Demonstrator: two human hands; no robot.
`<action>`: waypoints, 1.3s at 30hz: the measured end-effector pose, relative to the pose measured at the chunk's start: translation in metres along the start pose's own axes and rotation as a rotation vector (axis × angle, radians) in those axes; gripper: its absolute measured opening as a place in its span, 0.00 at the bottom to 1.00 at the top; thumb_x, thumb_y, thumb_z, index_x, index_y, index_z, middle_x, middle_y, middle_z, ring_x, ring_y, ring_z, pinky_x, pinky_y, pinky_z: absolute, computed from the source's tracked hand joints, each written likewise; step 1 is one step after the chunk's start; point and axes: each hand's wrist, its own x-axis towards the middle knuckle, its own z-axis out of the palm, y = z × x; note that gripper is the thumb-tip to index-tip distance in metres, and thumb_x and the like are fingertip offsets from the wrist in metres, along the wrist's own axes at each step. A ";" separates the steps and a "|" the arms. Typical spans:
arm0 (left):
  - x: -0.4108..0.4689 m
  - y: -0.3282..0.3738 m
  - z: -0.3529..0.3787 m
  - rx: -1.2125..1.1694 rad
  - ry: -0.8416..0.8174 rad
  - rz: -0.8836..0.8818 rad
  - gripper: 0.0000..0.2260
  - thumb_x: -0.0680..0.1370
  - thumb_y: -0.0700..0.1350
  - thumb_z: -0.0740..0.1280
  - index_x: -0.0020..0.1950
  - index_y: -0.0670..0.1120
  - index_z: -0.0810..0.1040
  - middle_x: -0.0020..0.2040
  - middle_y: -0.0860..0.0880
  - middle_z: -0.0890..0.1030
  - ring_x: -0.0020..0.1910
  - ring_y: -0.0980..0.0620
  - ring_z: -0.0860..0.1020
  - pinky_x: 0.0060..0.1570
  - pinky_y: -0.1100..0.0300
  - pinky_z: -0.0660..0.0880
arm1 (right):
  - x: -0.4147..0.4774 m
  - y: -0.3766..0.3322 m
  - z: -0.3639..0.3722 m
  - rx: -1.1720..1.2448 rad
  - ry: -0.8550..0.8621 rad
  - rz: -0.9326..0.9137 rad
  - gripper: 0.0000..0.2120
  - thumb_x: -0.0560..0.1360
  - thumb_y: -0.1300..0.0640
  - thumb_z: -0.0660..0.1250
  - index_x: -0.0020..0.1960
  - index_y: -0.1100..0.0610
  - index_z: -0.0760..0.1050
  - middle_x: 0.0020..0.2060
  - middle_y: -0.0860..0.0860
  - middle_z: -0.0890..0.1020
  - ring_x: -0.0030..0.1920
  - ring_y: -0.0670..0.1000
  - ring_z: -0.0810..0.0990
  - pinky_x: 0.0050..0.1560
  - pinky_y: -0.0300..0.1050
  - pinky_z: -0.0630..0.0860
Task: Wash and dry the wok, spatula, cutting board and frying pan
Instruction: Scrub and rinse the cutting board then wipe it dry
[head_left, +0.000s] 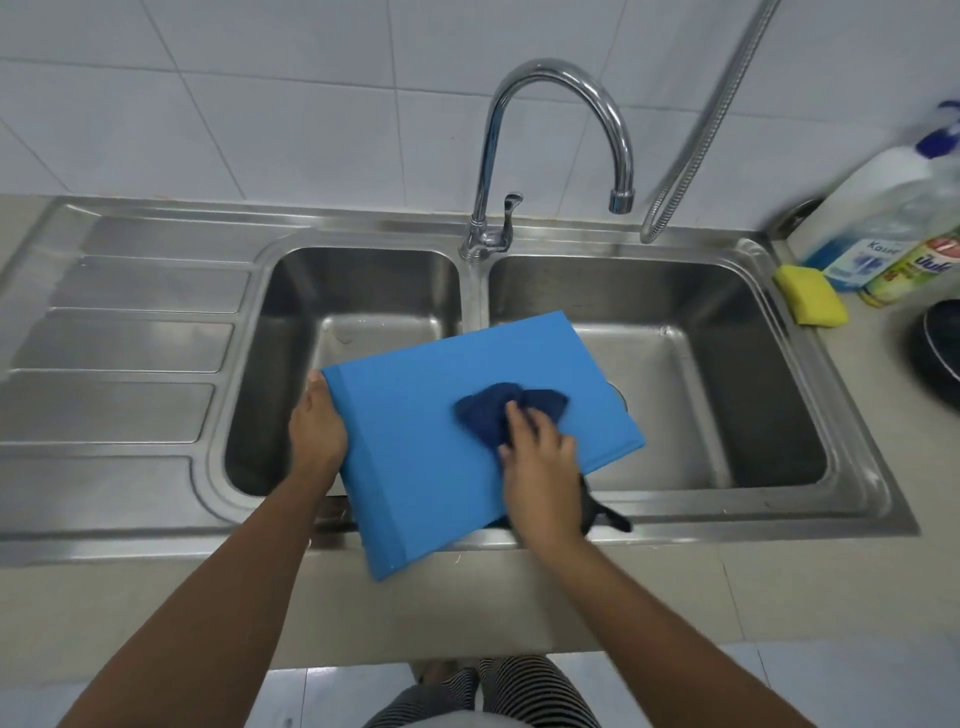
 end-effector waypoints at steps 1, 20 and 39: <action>0.001 -0.001 0.000 -0.005 -0.004 -0.004 0.29 0.83 0.61 0.47 0.65 0.42 0.76 0.59 0.44 0.77 0.58 0.45 0.75 0.62 0.50 0.70 | 0.018 0.031 -0.001 -0.025 0.003 0.110 0.26 0.77 0.53 0.66 0.73 0.54 0.66 0.67 0.58 0.72 0.55 0.64 0.72 0.58 0.55 0.70; -0.004 0.027 0.009 -0.446 -0.374 -0.090 0.07 0.77 0.46 0.70 0.53 0.45 0.80 0.48 0.45 0.84 0.40 0.49 0.84 0.38 0.56 0.82 | 0.027 0.042 -0.031 0.121 -0.064 0.254 0.25 0.79 0.53 0.62 0.74 0.44 0.63 0.67 0.52 0.71 0.60 0.58 0.67 0.63 0.50 0.67; -0.110 0.101 0.156 -0.445 -0.608 -0.050 0.15 0.76 0.52 0.70 0.58 0.45 0.80 0.51 0.45 0.85 0.46 0.47 0.84 0.45 0.51 0.82 | -0.008 0.316 -0.192 0.082 0.400 0.449 0.24 0.77 0.62 0.65 0.72 0.49 0.70 0.63 0.60 0.74 0.56 0.63 0.68 0.61 0.54 0.66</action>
